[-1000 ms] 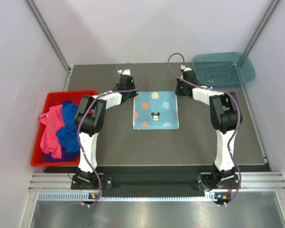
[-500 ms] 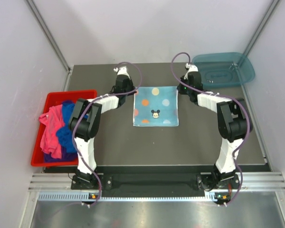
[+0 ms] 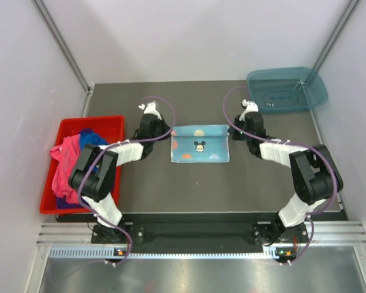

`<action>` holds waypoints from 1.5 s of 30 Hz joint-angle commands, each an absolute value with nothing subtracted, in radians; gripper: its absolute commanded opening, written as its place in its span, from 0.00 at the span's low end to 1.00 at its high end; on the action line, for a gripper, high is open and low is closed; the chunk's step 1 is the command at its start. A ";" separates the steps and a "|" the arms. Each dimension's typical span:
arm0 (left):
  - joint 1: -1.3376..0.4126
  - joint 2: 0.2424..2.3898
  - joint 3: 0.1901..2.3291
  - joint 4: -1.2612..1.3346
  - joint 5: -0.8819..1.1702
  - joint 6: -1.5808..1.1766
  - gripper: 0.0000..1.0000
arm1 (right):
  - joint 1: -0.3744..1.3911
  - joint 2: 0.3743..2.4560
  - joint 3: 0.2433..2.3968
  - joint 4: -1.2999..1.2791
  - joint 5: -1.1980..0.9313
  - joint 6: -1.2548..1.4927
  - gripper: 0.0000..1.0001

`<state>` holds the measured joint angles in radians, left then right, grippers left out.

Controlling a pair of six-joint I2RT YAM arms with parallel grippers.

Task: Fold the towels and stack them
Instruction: Fold the towel

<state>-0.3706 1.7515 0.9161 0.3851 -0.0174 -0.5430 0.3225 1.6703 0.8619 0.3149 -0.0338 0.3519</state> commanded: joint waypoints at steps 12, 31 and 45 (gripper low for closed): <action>-0.445 1.563 0.706 0.471 -0.040 -0.581 0.00 | 0.399 1.483 0.649 0.417 0.044 0.411 0.00; -0.488 1.499 0.640 0.445 -0.098 -0.589 0.00 | 0.416 1.371 0.528 0.426 0.064 0.437 0.00; -0.505 1.485 0.588 0.449 -0.095 -0.609 0.00 | 0.445 1.358 0.468 0.436 0.071 0.454 0.00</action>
<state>-0.4980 1.5208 0.6056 0.4046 -0.0875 -0.6010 0.4320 1.3773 0.4778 0.3832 0.0528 0.4427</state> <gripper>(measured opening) 0.012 0.006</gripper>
